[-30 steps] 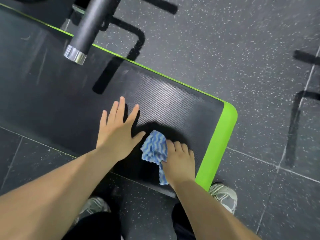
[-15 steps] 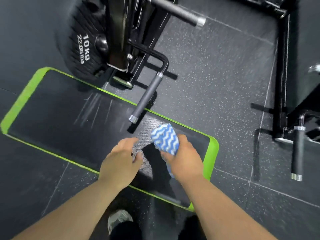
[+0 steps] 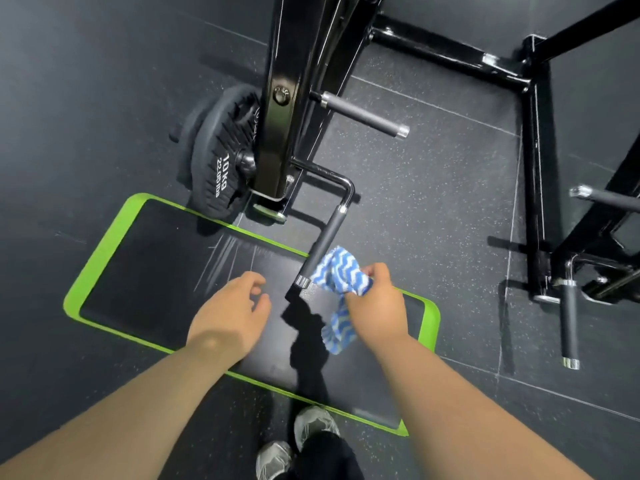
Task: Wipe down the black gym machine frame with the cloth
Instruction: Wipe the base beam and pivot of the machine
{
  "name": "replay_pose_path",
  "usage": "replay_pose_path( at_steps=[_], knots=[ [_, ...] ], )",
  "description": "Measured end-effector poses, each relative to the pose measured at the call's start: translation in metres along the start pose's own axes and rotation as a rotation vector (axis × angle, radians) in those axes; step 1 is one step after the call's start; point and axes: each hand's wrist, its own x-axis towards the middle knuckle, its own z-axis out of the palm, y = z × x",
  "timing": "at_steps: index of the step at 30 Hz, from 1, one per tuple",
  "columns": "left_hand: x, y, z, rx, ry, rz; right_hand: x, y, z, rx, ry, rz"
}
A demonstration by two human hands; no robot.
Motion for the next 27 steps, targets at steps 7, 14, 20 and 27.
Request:
replay_pose_path(
  at_steps=[7,14,20,27],
  knots=[
    [0.031,0.000,-0.051,0.040,0.045,0.024,0.020,-0.043,0.004,0.003,0.076,0.026],
    [0.073,-0.054,-0.110,-0.023,0.033,0.090,0.021,-0.119,0.073,0.013,0.074,0.017],
    [0.104,-0.126,-0.198,0.094,0.002,0.171,-0.019,-0.184,0.163,0.299,0.163,0.213],
    [0.130,-0.130,-0.277,0.201,-0.006,0.316,-0.042,-0.252,0.177,0.524,0.218,0.312]
  ],
)
